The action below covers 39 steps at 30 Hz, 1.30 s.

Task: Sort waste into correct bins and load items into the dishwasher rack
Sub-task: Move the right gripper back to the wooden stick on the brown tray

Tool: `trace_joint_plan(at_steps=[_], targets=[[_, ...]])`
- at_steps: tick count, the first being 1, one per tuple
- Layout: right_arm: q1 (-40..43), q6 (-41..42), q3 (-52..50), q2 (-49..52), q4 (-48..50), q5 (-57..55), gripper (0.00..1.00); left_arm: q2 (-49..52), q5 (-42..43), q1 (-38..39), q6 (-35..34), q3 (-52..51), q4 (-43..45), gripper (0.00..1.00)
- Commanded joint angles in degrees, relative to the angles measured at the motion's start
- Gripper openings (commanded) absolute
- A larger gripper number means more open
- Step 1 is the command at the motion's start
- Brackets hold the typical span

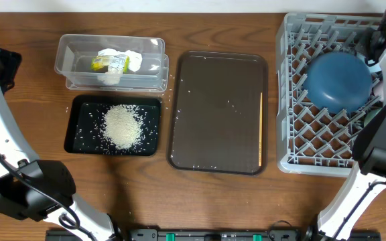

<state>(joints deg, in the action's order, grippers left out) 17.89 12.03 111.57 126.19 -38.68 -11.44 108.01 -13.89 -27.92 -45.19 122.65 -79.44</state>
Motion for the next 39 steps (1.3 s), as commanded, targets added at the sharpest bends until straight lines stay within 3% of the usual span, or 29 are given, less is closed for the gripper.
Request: trace_joint_plan(at_steps=[1,20,30,35,39], targets=[[0.5,-3.0,0.1,0.3,0.9,0.1,0.01,0.3,-0.7,0.0,-0.1,0.2,-0.2,1.0],[3.0,-2.9,0.1,0.4,-1.1,-4.7,0.01,0.3,-0.7,0.0,-0.1,0.2,-0.2,1.0],[3.1,-2.9,0.1,-0.1,-4.2,-13.2,0.01,0.3,-0.7,0.0,-0.1,0.2,-0.2,1.0],[2.6,-1.8,0.1,-2.5,-1.2,-11.9,0.01,0.3,-0.7,0.0,-0.1,0.2,-0.2,1.0],[1.9,-2.6,0.1,-3.7,3.3,-3.1,0.01,0.3,-0.7,0.0,-0.1,0.2,-0.2,1.0]])
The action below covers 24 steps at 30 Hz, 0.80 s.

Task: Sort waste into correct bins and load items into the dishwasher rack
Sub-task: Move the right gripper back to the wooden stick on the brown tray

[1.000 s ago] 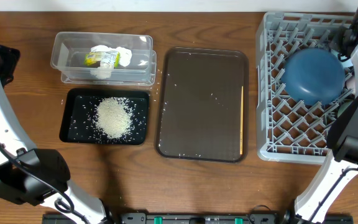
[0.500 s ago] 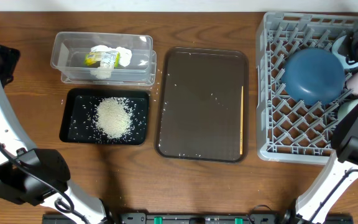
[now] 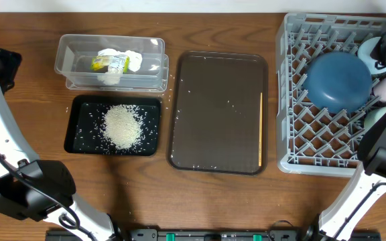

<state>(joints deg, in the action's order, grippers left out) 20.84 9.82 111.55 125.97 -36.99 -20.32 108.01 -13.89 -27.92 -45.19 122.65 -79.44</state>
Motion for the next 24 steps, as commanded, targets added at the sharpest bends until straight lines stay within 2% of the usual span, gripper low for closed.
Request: trace_joint_plan(at_steps=[1,3,6,12,19,24], targets=[[-1.1,-0.7,0.1,-3.5,2.6,8.5,0.01,0.3,-0.7,0.0,-0.1,0.2,-0.2,1.0],[-1.3,-1.5,0.1,-2.8,4.4,15.1,0.01,0.3,-0.7,0.0,-0.1,0.2,-0.2,1.0],[-1.3,-2.0,0.1,-1.3,5.3,17.2,0.01,0.3,-0.7,0.0,-0.1,0.2,-0.2,1.0],[-0.8,-1.5,0.1,2.4,3.3,7.7,0.01,0.3,-0.7,0.0,-0.1,0.2,-0.2,1.0],[0.7,-1.5,0.1,2.9,1.2,5.5,0.01,0.3,-0.7,0.0,-0.1,0.2,-0.2,1.0],[2.4,3.4,0.1,2.9,-2.4,1.4,0.01,0.3,-0.7,0.0,-0.1,0.2,-0.2,1.0]])
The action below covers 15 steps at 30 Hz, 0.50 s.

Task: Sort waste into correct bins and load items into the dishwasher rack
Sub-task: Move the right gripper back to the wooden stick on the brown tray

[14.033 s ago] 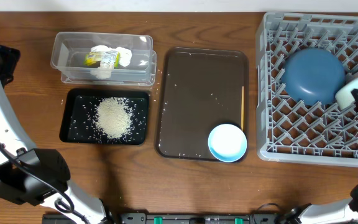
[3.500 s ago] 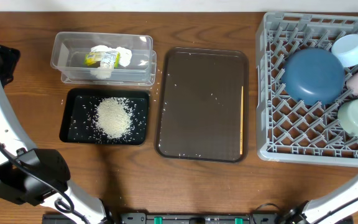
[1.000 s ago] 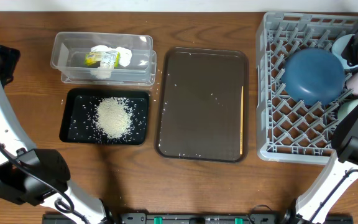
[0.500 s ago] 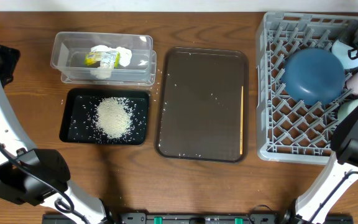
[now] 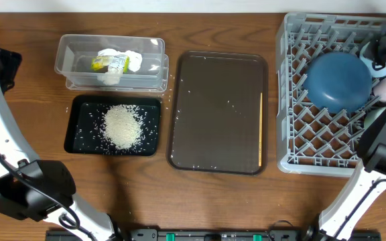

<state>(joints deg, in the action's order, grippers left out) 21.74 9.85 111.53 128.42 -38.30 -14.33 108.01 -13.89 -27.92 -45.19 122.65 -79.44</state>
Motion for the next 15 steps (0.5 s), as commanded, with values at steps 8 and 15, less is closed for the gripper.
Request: trace_joint_plan(at_steps=[8,15], targets=[[1.2,4.2,0.2,-1.7,-3.1,-15.7,0.01,0.3,-0.7,0.0,-0.1,0.2,-0.2,1.0],[-2.0,4.3,0.2,-10.3,-1.1,-5.9,0.01,0.3,-0.7,0.0,-0.1,0.2,-0.2,1.0]])
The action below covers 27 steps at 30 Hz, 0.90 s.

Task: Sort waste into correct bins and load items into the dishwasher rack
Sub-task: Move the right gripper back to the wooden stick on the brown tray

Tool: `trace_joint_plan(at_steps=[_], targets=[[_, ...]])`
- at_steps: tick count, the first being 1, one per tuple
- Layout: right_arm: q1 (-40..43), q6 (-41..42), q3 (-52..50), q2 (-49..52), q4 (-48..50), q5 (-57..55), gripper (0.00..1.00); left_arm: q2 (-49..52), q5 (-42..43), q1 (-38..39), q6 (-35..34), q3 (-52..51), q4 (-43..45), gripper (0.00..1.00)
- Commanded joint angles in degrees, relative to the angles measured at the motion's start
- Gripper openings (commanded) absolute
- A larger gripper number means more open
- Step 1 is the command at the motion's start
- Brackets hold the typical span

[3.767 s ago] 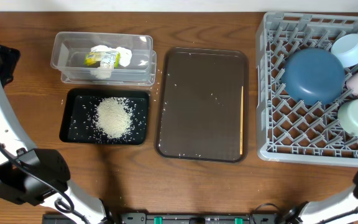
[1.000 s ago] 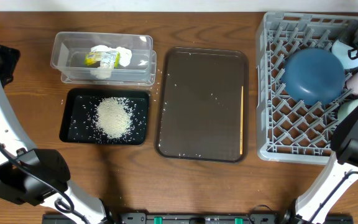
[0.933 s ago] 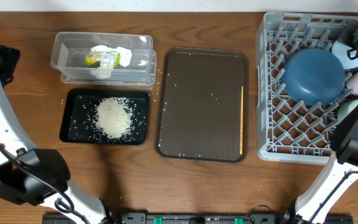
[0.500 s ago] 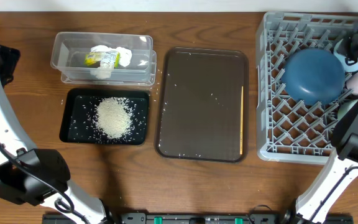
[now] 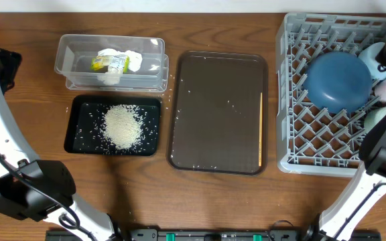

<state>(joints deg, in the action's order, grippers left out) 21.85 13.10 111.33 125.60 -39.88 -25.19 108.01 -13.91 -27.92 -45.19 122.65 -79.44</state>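
A grey dishwasher rack (image 5: 293, 87) stands at the right of the overhead view. In it a blue bowl (image 5: 337, 80) lies upside down. A pale dish (image 5: 374, 52) stands behind the bowl at the rack's right side, with a pinkish piece (image 5: 384, 87) and a pale green piece (image 5: 377, 117) below it. My right arm rises along the right edge. Its gripper end is cut by the frame above the rack's far right corner, fingers hidden. The left gripper is out of view.
A clear bin (image 5: 72, 63) at the back left holds crumpled wrappers (image 5: 116, 61). In front of it a black tray (image 5: 79, 137) carries a heap of rice (image 5: 121, 126). A brown tray (image 5: 220, 114) in the middle has scattered grains and a chopstick (image 5: 261, 130) at its right edge.
The right arm's wrist has shifted right, towards the frame edge. More of the pale dish behind the blue bowl shows. Bins, trays and bowl are unchanged.
At first the right gripper hung over the rack's far right corner beside the blue bowl. Then a pale dish showed there at the rack's right side with the gripper by it. Now the gripper end is farther right and the dish stands in the rack.
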Motion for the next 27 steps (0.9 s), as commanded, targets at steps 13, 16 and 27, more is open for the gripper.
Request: trace_joint_plan(at_steps=[13,16,27], targets=[[-14.9,-0.5,0.3,-16.9,-5.8,57.7,0.99,0.3,-0.7,0.0,-0.1,0.2,-0.2,1.0],[-20.4,-1.6,0.3,-16.9,-14.3,57.6,0.99,0.3,-0.7,0.0,-0.1,0.2,-0.2,1.0],[-40.1,15.1,-4.3,-16.6,-29.1,25.3,0.97,0.3,-0.7,0.0,-0.1,0.2,-0.2,1.0]])
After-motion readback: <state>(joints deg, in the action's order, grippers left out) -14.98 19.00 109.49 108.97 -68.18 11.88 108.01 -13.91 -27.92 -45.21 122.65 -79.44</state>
